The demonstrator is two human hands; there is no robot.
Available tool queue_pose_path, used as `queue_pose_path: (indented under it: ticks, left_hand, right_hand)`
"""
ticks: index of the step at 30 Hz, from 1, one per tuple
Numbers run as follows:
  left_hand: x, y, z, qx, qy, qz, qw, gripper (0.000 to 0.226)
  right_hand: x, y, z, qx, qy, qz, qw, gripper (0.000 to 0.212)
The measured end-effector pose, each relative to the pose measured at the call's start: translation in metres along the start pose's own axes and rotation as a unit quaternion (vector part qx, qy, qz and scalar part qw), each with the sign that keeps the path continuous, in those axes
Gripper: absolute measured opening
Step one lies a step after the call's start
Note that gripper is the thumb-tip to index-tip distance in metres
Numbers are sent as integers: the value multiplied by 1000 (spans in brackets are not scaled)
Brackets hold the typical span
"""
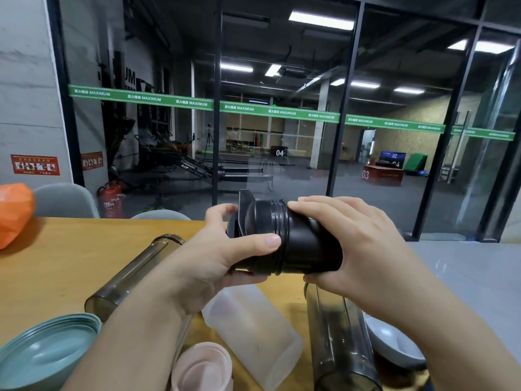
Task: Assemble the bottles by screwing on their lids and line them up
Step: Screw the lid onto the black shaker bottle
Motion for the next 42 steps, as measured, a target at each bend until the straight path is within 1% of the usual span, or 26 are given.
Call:
queue_pose_path:
  ticks: [3,6,11,15,18,22,25,27,29,32,33,34,35,36,37,38,40,42]
  left_hand:
    - [-5,1,4,-14,1,-23,1000,85]
    - [-6,2,7,-26,-11,-24,999,72]
    - [-2,-1,-1,-7,-21,17,1000,85]
    - [-5,-2,-4,-2,-24,12,1000,83]
    - [-3,-3,-8,-7,-22,9,1000,86]
    - [2,-5,-9,-27,-35,20,999,88]
    - [9,-5,-6,-44,-35,31,998,84]
    - [18,-3,-2,-55,-39,46,997,88]
    - [28,0,3,-72,-43,64,994,96]
    - [41,3,10,-91,-49,72,992,103]
    - [42,4,11,-98,-46,67,992,103]
    - [43,5,12,-104,-41,61,992,102]
    - [42,5,13,-109,-37,55,992,102]
    - [42,6,13,-112,-37,50,992,102]
    - [40,6,13,-113,-41,46,992,103]
    - [38,6,12,-113,-47,43,992,105]
    - [35,6,10,-110,-58,35,992,110]
    - [30,6,7,-98,-52,17,994,117]
  right_hand:
    - [3,0,-3,9,22,11,1000,84]
    - [1,0,-6,11,36,16,999,84]
    - [-3,0,-10,14,48,20,999,85]
    - [-5,0,-9,9,39,6,999,86]
    - [-1,0,-9,14,53,1,999,83]
    - [-7,0,-9,-7,47,-36,998,85]
    - [-17,0,-2,-39,-16,-100,994,91]
    - [-15,1,9,-90,-74,-132,984,92]
    - [-12,8,25,-161,-129,-151,967,92]
    - [-17,19,50,-258,-222,-158,927,101]
    - [-23,24,56,-289,-263,-166,905,101]
    - [-31,29,60,-319,-318,-179,875,99]
    - [-40,34,60,-345,-384,-196,834,92]
    - [-47,37,56,-353,-455,-211,790,85]
    - [-51,38,50,-342,-510,-218,758,78]
    - [-54,39,49,-330,-538,-222,743,73]
    - [-56,37,51,-322,-564,-210,731,65]
    - [-53,34,57,-313,-586,-177,726,59]
Point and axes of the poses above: each hand's wrist, its own y-axis away from the middle knuckle, its own x-axis out of the back of the hand, z = x × y, the point moved 9 cm from there along -y, towards the middle knuckle, and after that the axes turned 5 degrees about -z, right-handed, at the moved point
